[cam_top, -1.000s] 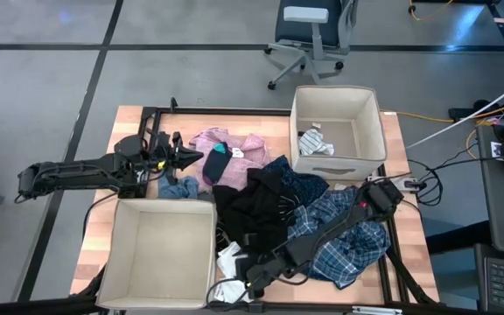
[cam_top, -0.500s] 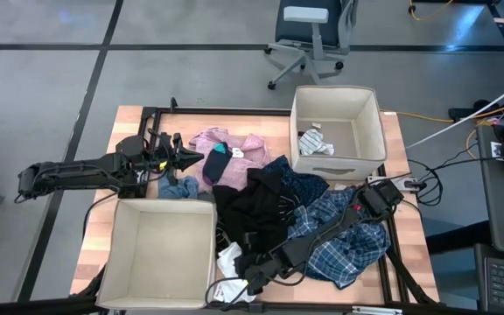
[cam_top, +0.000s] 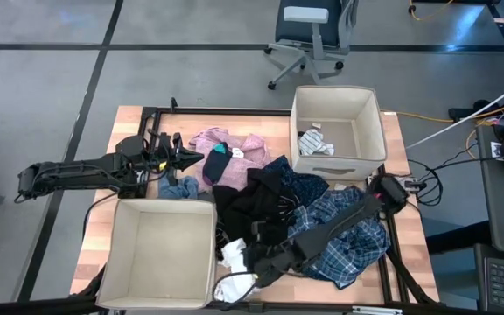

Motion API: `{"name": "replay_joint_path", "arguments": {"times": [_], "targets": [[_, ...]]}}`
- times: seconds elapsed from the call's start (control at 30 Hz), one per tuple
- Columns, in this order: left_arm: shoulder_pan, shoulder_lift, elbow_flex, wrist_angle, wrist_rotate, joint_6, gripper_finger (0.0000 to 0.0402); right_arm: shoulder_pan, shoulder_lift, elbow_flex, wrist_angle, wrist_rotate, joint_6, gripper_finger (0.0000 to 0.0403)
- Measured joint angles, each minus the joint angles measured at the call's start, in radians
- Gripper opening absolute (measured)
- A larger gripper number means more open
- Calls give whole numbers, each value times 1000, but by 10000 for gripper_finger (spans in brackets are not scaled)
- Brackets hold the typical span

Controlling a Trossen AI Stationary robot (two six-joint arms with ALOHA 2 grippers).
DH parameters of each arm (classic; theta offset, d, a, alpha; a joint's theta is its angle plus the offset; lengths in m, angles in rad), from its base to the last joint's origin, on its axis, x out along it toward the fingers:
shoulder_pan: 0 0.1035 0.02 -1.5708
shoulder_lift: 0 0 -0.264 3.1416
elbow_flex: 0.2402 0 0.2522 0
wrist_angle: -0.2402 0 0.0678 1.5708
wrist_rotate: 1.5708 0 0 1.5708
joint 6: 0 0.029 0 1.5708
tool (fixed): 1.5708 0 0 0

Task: Sort clothes
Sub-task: Put the white sock into the top white laundry organizer

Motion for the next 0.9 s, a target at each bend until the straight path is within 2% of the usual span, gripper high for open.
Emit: {"name": "replay_joint_path", "arguments": {"times": [0.2,0.47,0.9], "targets": [[0,0,0,0,0,65,1,-21,-132,0,-150,107,-43,22],[0,0,0,-1,0,60,1,-68,-337,0,-367,273,-75,9],[0,0,0,7,0,66,1,-283,-633,0,-777,521,22,16]]}}
